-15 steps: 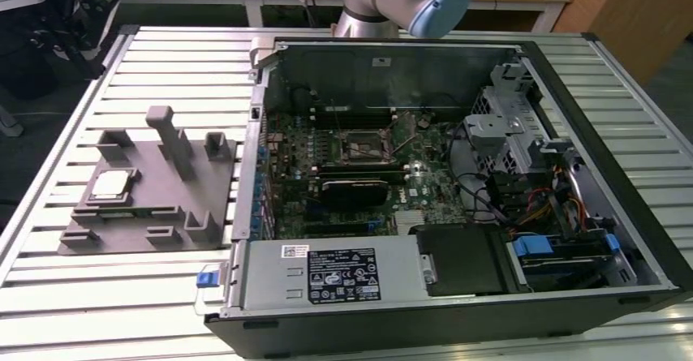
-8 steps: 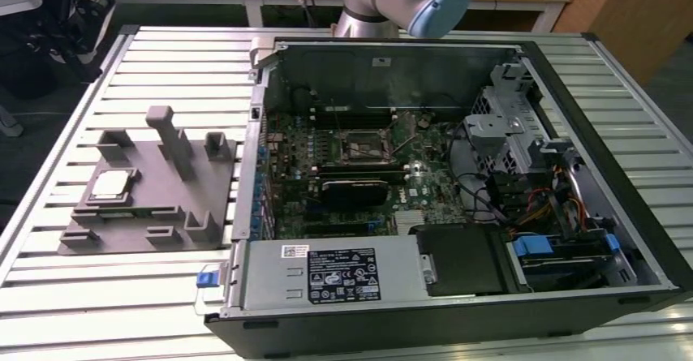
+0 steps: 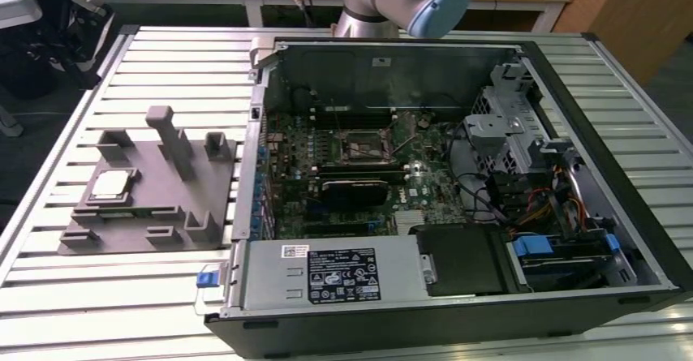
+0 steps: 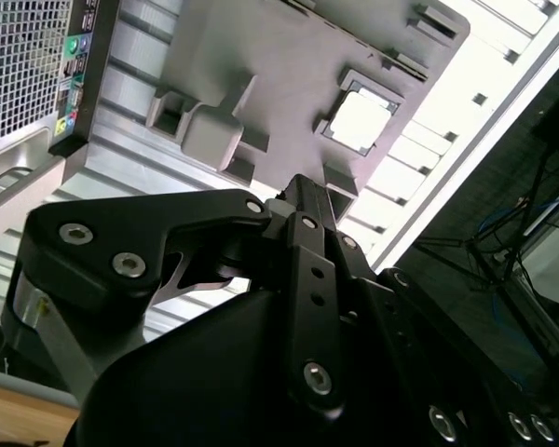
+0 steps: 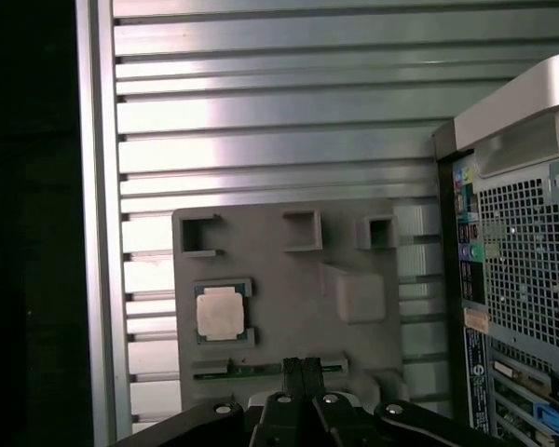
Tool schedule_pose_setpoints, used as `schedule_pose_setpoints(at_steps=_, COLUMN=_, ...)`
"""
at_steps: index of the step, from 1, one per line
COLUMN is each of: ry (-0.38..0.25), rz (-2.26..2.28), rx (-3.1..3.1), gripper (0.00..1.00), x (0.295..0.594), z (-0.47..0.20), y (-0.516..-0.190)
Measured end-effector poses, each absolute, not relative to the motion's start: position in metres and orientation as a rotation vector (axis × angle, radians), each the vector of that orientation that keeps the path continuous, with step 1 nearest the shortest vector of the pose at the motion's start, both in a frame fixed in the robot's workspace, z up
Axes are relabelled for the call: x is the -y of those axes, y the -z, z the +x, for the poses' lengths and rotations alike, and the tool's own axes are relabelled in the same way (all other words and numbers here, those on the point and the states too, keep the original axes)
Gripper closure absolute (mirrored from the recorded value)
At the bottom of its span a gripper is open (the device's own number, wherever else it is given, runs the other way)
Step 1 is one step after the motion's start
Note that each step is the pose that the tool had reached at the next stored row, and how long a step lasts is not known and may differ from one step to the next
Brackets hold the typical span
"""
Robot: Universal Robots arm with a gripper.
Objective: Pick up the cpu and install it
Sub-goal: 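Reach for the cpu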
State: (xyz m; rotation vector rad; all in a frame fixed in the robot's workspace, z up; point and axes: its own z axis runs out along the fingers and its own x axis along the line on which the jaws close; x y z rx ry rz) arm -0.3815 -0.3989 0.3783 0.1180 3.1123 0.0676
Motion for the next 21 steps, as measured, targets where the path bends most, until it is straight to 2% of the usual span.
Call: schedule_pose_setpoints(at_steps=21, ry=-0.068, rz=0.118, rx=-3.112, gripper=0.89, x=0.399, z=-0.399, y=-0.349)
